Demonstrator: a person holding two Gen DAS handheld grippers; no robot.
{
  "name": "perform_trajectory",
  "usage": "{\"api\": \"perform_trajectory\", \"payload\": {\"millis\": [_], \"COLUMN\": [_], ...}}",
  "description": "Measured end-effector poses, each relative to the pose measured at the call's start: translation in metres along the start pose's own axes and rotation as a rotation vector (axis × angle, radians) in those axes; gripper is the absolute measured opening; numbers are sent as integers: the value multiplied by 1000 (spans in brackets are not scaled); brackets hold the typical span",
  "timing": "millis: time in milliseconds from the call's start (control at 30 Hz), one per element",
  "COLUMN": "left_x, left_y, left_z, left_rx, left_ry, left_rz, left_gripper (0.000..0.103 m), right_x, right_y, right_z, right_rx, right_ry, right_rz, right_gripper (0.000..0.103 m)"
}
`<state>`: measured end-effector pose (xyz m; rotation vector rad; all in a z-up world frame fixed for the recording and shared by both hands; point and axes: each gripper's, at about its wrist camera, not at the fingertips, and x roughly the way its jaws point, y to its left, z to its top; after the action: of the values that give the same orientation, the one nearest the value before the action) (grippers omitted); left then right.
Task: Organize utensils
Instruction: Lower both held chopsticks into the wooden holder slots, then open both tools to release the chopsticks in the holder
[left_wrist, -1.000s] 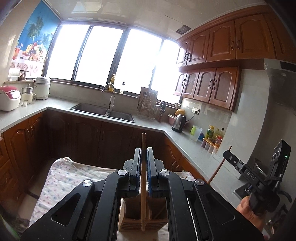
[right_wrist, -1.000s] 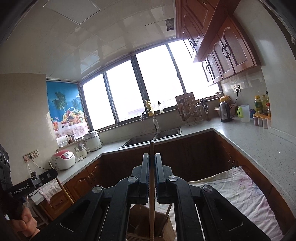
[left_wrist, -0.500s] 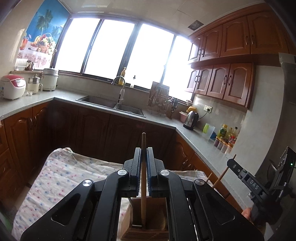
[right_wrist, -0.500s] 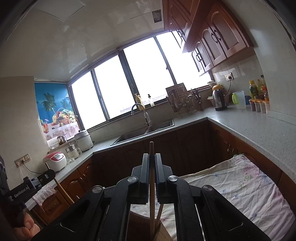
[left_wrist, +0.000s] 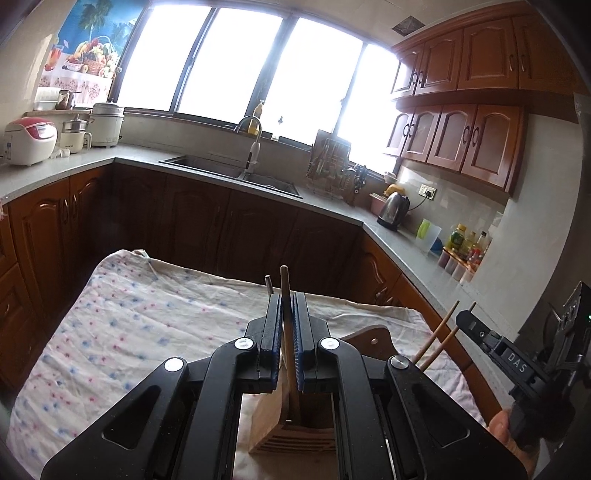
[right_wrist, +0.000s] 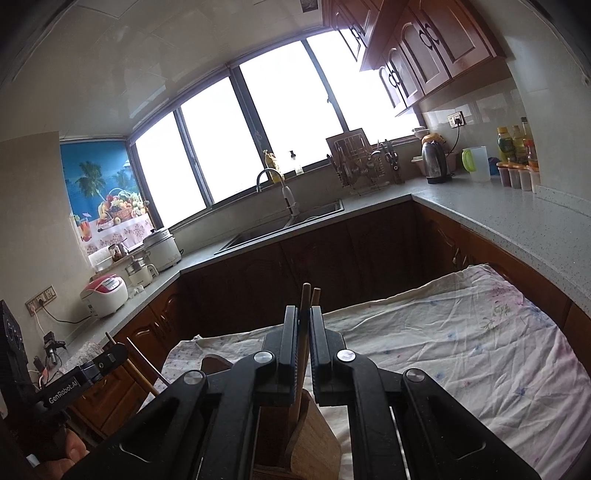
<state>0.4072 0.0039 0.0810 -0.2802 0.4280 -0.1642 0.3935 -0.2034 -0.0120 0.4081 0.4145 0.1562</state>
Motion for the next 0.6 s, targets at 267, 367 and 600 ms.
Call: {"api": "perform_trajectory", "payload": {"millis": [267,367,600], "left_x": [0,1,-3], "left_y": [0,0,4], "left_z": [1,1,2], "left_rx": [0,1,-17], "left_ry": [5,8,19], "left_rz": [-3,-4,9], "left_gripper": [5,5,27], "right_x": [2,3,0], "right_y": [-1,-2,-3], "right_z": [0,1,4], "right_rx": [13,22,36], "right_ry": [22,29,34], "right_rz": [-1,2,15], "right_gripper": [6,6,13]}}
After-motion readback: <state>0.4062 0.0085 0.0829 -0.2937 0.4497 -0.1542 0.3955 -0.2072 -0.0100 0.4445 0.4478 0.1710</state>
